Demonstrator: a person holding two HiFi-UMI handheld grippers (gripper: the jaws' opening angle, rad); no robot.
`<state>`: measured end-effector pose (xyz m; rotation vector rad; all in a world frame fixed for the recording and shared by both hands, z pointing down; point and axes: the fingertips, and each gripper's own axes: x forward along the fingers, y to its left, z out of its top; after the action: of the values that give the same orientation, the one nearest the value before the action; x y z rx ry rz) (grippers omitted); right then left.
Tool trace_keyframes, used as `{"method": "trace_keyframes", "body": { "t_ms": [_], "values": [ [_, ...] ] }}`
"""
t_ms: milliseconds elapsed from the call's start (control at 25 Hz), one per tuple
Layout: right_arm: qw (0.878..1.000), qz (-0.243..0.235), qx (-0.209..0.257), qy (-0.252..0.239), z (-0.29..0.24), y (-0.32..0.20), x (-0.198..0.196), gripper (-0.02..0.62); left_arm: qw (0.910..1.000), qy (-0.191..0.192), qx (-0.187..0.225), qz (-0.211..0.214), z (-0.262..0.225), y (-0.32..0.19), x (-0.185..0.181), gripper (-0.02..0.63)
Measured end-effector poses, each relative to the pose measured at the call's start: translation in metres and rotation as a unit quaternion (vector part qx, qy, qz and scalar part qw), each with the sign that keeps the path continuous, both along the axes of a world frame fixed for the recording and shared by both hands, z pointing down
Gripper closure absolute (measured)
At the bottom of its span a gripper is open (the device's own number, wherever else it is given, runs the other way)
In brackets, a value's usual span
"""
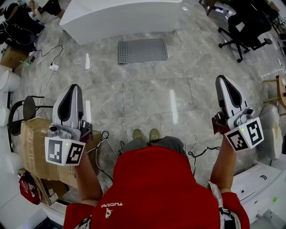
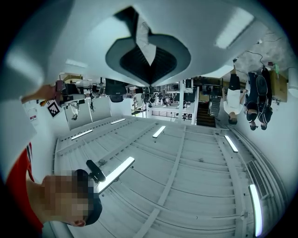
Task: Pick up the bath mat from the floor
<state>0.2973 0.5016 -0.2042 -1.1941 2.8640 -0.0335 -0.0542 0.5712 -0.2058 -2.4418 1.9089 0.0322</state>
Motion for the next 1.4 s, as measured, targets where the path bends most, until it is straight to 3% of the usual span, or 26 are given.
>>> {"method": "trace_keyframes", "body": {
  "t_ms": [360,800,1040,1400],
  "values": [
    [1.0,0.007,-0.001,0.001,0.008,-0.023,0.04,0.594,0.9996,0.002,0.002,-0.029,-0.003,-0.016,0.011,0.601],
    [1.0,0.017,-0.003,-0.002,0.016,-0.062,0.047,0.594,0.9992,-0.01,0.002,-0.039,0.0,-0.061,0.004,0.601],
    [1.0,0.02,0.0,0.007,0.015,-0.106,0.028,0.594,0.9992,-0.011,0.01,-0.037,0.002,-0.109,-0.015,0.601],
    [0.999,0.025,0.015,0.02,0.002,-0.199,-0.04,0.594,0.9995,-0.016,0.016,-0.023,0.005,-0.212,-0.073,0.601]
  ]
}}
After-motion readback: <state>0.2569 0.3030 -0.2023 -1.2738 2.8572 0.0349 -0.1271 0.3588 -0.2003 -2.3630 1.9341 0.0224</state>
